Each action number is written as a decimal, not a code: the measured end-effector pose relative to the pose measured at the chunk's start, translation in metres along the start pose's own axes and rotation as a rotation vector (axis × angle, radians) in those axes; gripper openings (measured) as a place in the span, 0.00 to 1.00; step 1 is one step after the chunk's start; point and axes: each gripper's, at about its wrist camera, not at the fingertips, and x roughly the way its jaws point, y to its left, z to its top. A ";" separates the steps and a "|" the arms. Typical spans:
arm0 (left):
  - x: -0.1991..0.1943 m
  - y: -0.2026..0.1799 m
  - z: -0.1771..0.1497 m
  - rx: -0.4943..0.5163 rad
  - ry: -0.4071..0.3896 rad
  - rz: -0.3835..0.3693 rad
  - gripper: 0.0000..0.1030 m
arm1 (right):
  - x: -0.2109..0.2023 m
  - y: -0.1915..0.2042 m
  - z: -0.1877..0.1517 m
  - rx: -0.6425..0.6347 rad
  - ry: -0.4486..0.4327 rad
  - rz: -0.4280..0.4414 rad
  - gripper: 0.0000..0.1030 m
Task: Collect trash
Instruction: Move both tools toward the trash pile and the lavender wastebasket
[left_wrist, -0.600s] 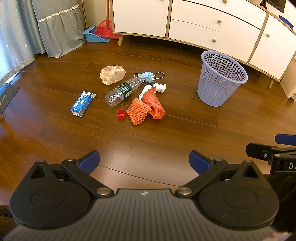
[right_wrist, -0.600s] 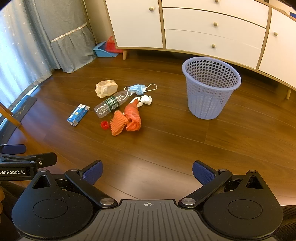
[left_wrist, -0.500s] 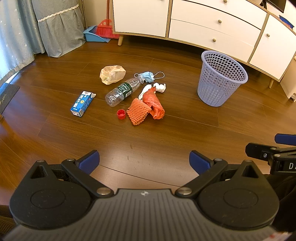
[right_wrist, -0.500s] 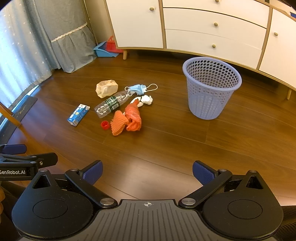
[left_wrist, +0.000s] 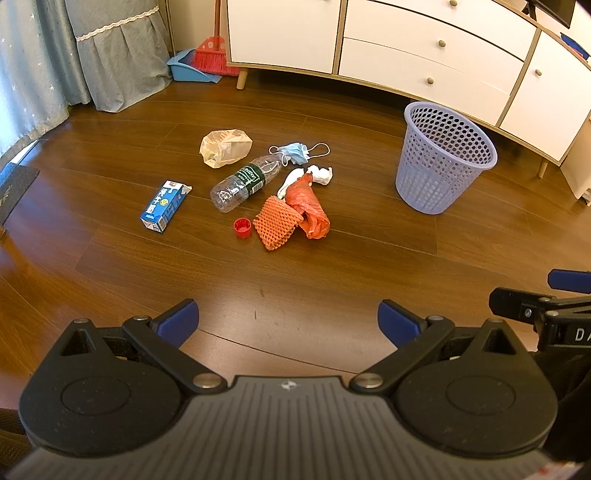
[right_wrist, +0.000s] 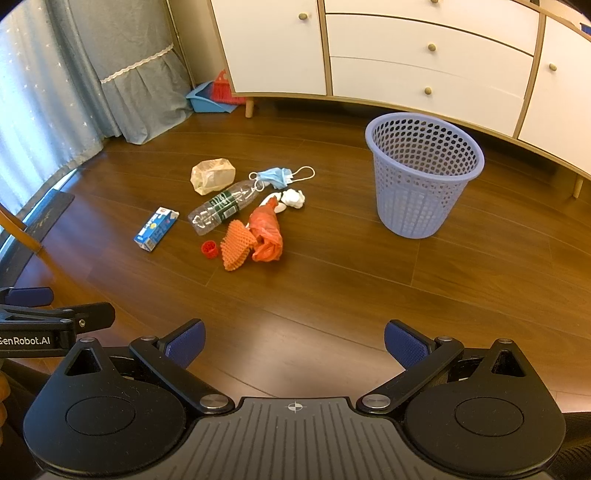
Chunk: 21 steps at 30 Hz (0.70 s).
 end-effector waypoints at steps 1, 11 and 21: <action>0.001 0.001 0.000 0.001 -0.001 0.000 0.99 | 0.000 0.000 0.000 0.000 0.000 0.000 0.98; 0.004 0.000 0.007 -0.004 -0.011 -0.004 0.99 | 0.011 -0.003 0.010 -0.002 -0.009 0.003 0.98; 0.004 0.000 0.018 -0.009 -0.012 -0.011 0.99 | 0.012 -0.005 0.017 0.000 -0.015 0.004 0.98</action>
